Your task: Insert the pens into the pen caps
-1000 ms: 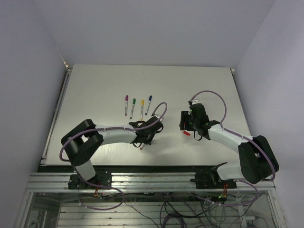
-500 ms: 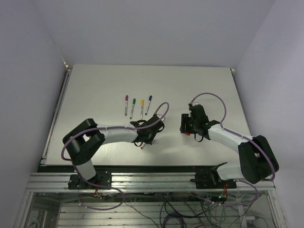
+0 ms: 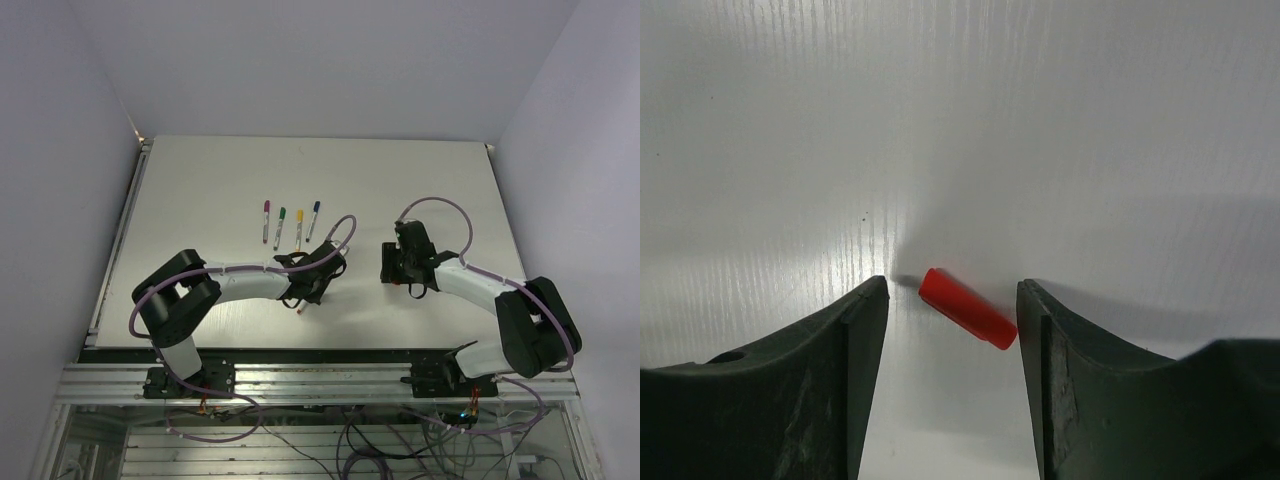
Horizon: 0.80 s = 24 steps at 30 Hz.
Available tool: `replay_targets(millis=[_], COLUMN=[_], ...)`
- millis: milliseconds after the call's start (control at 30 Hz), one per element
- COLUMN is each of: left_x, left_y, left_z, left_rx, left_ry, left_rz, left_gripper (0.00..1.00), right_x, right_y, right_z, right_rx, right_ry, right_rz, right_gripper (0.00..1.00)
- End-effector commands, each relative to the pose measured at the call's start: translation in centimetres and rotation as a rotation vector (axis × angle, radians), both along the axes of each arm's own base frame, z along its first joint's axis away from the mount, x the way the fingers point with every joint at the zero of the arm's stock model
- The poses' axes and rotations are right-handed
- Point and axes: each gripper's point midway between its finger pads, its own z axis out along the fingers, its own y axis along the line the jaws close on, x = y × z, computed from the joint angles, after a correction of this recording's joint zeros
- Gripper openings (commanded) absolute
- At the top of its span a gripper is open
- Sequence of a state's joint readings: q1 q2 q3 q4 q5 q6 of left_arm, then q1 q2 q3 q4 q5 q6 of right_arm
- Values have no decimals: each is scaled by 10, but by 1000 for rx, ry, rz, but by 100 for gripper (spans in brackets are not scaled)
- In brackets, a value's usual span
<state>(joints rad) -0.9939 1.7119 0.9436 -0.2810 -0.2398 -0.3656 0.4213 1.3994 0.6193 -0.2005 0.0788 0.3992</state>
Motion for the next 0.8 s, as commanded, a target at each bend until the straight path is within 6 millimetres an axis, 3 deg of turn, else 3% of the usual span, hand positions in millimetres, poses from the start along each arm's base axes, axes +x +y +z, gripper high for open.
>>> replay_targets(millis=[0, 200, 767], left_x=[-17, -16, -16], left_y=[-6, -3, -2], left_z=[-11, -11, -12], left_rx=[-9, -5, -1], left_ry=[84, 76, 77], left_rz=[-45, -37, -41], left_gripper=[7, 7, 7], right_x=[1, -6, -38], right_y=[2, 6, 7], right_z=[-4, -8, -21], right_rx=[-10, 4, -66], right_ry=[16, 53, 160], right_rz=[13, 24, 13], right_gripper=[53, 39, 38])
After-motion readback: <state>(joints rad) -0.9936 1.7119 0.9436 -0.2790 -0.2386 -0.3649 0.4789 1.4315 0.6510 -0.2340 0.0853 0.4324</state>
